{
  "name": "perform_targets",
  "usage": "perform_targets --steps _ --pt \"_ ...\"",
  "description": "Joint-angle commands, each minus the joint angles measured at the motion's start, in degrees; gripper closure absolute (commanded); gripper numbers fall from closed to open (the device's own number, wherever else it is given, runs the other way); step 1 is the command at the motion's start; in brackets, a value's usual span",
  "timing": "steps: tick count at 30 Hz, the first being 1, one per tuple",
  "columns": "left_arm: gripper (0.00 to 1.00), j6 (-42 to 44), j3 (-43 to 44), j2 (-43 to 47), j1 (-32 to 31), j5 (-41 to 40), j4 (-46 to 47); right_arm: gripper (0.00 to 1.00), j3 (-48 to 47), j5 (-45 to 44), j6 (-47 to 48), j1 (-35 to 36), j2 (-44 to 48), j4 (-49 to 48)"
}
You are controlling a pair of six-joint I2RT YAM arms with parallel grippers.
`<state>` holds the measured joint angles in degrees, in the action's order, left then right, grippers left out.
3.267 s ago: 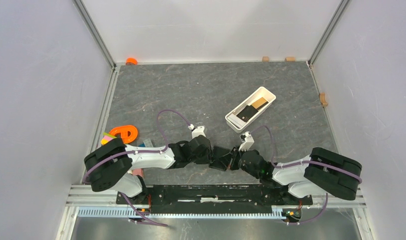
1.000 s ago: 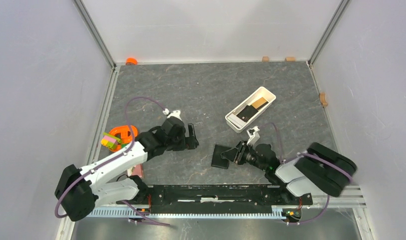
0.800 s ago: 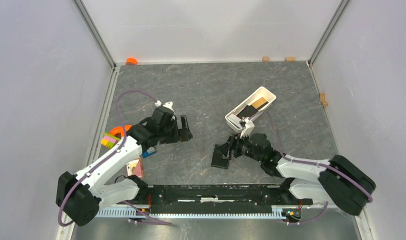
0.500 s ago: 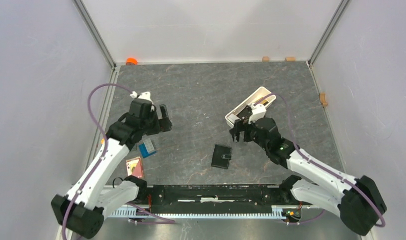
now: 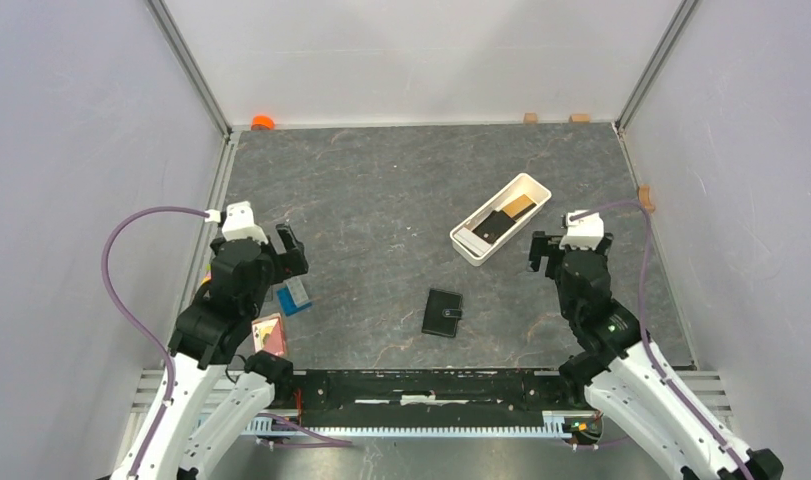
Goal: Put the credit cards into the card holder
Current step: Reset both arms
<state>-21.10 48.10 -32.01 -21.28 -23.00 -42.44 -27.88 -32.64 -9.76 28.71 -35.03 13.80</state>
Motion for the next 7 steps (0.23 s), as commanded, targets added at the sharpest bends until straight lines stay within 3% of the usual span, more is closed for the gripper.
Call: perform_targets --steps 1,7 --pt "0.0 2.8 -0.2 -1.0 0.2 -2.4 2.5 0.02 2.5 -4.6 3.5 -0.1 4.1 -3.7" --pt "0.0 3.0 0.1 -1.3 0.2 -2.4 2.0 0.02 2.6 -5.3 3.1 -0.1 4.8 -3.1"
